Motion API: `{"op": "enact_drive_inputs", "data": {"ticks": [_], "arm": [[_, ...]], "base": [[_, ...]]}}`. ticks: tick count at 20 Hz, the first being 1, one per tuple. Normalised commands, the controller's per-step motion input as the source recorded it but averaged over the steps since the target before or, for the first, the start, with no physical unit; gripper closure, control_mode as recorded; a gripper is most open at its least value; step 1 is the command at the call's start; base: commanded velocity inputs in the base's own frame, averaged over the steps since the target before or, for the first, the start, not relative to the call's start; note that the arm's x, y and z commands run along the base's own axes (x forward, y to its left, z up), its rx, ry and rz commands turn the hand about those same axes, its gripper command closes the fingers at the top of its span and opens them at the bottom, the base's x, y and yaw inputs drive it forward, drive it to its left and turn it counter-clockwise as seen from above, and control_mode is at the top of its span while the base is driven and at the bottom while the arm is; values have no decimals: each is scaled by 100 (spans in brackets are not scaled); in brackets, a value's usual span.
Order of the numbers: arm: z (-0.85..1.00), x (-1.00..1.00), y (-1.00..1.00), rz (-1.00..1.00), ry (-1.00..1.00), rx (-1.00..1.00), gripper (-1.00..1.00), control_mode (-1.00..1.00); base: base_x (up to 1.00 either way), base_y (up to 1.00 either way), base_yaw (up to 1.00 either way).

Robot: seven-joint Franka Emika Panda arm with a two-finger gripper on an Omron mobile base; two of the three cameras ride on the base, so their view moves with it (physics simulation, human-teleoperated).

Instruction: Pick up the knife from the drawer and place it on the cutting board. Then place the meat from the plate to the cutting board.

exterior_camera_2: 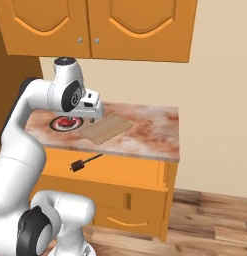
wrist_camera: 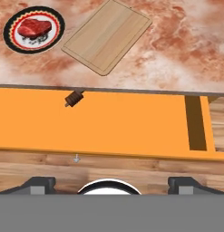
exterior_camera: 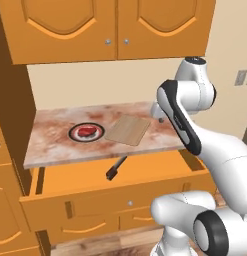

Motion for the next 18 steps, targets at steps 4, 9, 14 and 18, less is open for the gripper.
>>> {"op": "enact_drive_inputs", "data": {"ticks": [4, 9, 14, 18], "arm": [[0, 0, 0, 0, 0, 0, -100, 100], [0, 0, 0, 0, 0, 0, -100, 100], [0, 0, 0, 0, 0, 0, -100, 100], [0, 0, 0, 0, 0, 0, -100, 100]], "base": [[-11, 39, 0], [-10, 46, 0], [-17, 44, 0], [-20, 28, 0]]}}
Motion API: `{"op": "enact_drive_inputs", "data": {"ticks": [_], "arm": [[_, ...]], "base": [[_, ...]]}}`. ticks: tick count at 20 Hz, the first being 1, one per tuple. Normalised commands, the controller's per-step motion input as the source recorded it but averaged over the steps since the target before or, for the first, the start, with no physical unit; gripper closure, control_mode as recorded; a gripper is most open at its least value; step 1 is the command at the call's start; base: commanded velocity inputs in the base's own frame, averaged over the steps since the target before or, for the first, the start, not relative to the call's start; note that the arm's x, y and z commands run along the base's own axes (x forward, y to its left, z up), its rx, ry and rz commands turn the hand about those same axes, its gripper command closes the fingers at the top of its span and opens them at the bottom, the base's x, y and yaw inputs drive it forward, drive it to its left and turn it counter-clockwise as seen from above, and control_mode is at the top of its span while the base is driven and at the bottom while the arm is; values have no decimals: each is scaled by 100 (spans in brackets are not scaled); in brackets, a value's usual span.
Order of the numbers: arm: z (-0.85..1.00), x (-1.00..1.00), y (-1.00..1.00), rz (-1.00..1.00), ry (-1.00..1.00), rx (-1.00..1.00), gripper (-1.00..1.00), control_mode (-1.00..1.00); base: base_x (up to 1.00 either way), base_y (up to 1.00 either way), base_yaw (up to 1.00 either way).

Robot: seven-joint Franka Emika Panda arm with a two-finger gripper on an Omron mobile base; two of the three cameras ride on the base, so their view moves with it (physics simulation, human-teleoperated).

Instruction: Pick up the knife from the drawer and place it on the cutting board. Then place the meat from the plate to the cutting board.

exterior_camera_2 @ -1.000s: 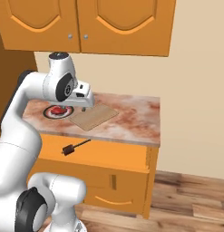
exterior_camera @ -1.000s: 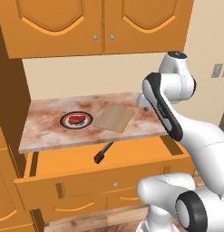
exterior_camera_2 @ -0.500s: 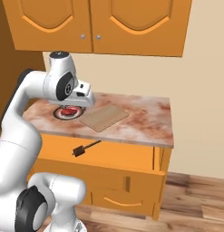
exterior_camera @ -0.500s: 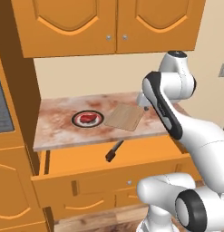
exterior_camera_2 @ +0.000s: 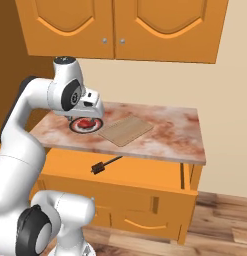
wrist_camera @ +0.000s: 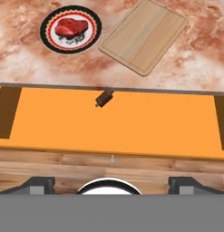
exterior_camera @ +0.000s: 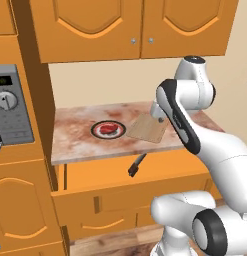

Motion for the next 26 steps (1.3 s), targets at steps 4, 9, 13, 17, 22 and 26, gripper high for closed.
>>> {"op": "enact_drive_inputs", "data": {"ticks": [4, 9, 13, 17, 22, 26], "arm": [[0, 0, 0, 0, 0, 0, -100, 100], [0, 0, 0, 0, 0, 0, -100, 100], [0, 0, 0, 0, 0, 0, -100, 100], [0, 0, 0, 0, 0, 0, -100, 100], [-34, -17, 6, 0, 5, -2, -100, -100], [-57, -17, 5, 0, 12, -2, -100, -100]], "base": [[-28, 17, 0], [-21, 22, 0], [-2, 1, 0], [0, 0, 0], [0, 0, 0], [0, 0, 0]]}}
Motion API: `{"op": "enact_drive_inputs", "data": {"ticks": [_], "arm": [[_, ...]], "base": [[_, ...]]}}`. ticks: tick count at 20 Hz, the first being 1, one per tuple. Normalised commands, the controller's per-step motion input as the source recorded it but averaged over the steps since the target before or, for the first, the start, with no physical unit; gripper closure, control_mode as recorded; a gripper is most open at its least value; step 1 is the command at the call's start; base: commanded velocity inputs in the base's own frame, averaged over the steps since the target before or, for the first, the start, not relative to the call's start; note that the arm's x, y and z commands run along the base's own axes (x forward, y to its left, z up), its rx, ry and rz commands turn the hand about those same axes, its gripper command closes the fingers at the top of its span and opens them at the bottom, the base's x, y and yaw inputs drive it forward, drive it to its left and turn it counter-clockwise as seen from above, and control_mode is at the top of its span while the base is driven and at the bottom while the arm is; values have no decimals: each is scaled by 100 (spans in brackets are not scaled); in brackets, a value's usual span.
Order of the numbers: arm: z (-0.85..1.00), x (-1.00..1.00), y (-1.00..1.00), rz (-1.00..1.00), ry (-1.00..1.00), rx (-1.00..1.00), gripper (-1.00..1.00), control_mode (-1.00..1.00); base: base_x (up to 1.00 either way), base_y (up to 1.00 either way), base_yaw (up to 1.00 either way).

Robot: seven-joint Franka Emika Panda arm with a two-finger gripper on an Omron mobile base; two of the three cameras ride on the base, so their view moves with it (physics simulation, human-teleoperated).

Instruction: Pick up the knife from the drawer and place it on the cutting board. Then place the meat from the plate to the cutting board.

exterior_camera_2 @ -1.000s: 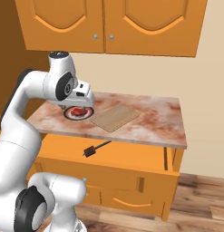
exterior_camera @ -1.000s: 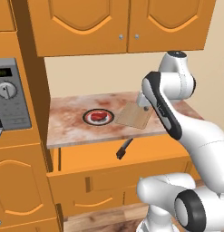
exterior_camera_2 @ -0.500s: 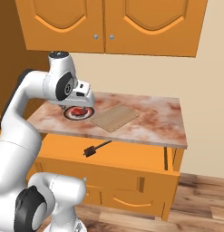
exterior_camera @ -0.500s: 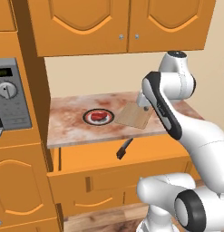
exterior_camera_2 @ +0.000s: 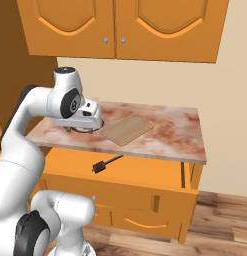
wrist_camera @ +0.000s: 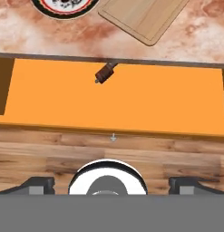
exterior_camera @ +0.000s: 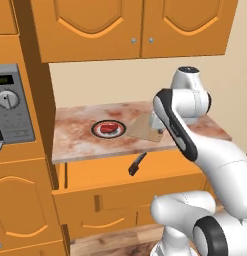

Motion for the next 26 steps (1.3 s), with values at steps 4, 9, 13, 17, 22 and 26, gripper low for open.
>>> {"op": "enact_drive_inputs", "data": {"ticks": [4, 9, 13, 17, 22, 26], "arm": [[-69, 0, 27, 0, 39, -3, -100, -100], [-57, 5, 10, 0, 21, 0, -100, -100], [-52, 6, -2, 0, 14, 0, -100, -100], [-55, 0, 0, 0, 6, 0, -100, -100], [-52, 0, 0, 0, 3, 1, -100, -100], [-39, 0, 0, 0, 0, 2, -100, -100]], "base": [[0, 0, 0], [0, 0, 0], [0, 0, 0], [0, 0, 0], [0, 0, 0], [0, 0, 0]]}}
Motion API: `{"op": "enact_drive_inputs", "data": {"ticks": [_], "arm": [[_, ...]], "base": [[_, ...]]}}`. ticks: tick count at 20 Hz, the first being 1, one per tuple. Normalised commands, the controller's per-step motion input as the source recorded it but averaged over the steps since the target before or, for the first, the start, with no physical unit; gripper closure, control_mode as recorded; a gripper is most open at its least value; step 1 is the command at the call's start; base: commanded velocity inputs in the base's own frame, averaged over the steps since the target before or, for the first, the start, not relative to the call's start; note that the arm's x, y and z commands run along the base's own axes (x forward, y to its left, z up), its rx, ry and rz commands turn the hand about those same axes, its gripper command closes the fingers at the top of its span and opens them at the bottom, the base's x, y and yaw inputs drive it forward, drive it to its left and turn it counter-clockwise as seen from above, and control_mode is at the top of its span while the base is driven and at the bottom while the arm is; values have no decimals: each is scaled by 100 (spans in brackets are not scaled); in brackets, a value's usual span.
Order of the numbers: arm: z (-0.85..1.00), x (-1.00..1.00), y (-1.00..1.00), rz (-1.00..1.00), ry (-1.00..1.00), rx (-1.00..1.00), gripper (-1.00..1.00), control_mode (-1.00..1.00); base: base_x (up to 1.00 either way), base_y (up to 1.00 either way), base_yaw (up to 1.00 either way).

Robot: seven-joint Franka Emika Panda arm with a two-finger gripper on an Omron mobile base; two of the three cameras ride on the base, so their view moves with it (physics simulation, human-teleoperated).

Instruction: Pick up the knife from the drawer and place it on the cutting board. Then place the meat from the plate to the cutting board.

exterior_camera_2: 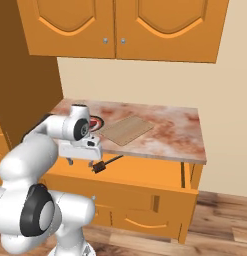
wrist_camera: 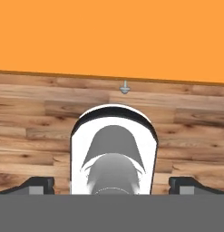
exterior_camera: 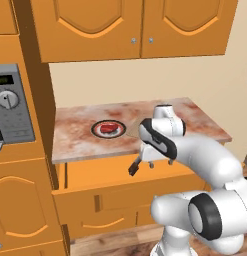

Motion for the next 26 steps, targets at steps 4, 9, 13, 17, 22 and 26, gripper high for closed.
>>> {"op": "enact_drive_inputs", "data": {"ticks": [4, 9, 13, 17, 22, 26], "arm": [[-31, 0, 3, 0, 0, 2, -100, -100], [-28, 0, 0, 0, -7, 3, -100, -100], [-19, 8, 1, 0, -15, 3, -100, -100], [-20, 14, 0, 0, -11, 1, -100, -100], [-21, 34, 0, 0, -1, 0, -100, -100], [-16, 41, 0, 0, 0, 0, -100, -100]], "base": [[0, 0, 0], [0, 0, 0], [0, 0, 0], [0, 0, 0], [0, 0, 0], [0, 0, 0]]}}
